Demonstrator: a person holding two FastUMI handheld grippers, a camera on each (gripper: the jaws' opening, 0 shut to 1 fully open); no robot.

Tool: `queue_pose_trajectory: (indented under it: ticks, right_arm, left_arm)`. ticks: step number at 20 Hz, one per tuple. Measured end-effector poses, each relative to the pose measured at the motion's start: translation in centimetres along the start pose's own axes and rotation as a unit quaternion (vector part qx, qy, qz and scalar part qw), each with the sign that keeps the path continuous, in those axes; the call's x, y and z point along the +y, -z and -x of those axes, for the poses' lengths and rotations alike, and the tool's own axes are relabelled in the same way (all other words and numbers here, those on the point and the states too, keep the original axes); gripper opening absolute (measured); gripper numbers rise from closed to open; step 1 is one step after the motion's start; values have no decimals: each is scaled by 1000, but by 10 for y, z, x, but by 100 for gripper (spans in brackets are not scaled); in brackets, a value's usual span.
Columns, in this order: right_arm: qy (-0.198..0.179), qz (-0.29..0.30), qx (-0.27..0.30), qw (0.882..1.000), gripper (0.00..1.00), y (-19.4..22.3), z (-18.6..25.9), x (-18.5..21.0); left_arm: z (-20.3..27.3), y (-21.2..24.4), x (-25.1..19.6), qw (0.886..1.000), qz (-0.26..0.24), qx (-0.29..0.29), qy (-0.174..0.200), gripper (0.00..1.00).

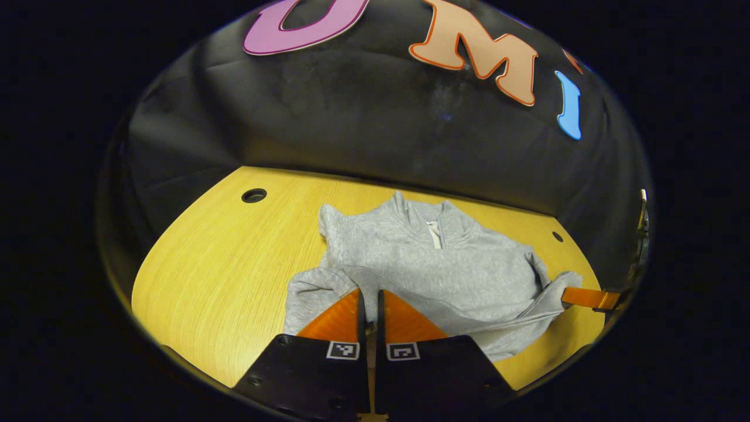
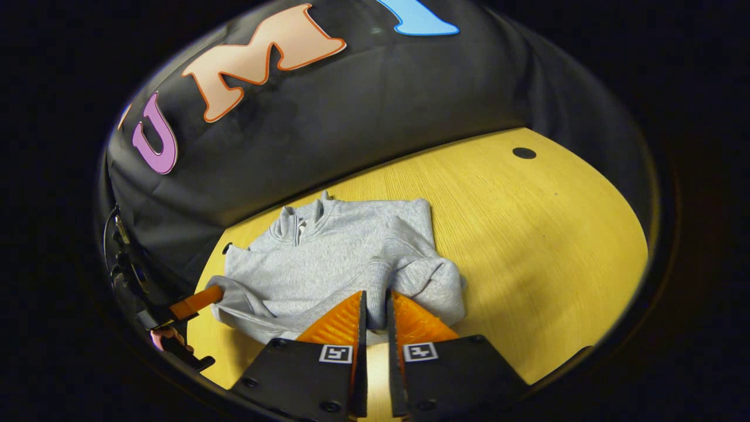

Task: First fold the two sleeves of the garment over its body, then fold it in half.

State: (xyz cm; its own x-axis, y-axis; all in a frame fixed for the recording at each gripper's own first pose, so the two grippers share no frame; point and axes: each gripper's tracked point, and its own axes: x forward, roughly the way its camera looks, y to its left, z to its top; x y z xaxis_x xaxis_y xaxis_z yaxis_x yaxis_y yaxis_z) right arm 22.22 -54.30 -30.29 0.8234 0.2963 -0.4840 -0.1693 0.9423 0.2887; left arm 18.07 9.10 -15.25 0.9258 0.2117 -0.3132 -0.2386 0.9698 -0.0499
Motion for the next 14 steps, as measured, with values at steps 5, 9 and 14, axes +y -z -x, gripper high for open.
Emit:
queue_pose_trajectory:
  ticks: [5, 9, 14]
  right_arm:
    - [-25, -7, -4, 1000, 61, -3, -3, 12]
    - [-32, 27, -54, 998, 92, -22, 1, 24]
    - [-22, 42, -126, 991, 97, -67, 19, 33]
  left_arm:
    - [-4, 2, 12, 1000, -8, 2, -14, 25]
    - [8, -23, 32, 997, -48, -33, -57, 94]
    - [39, -66, 9, 993, -65, -94, -25, 96]
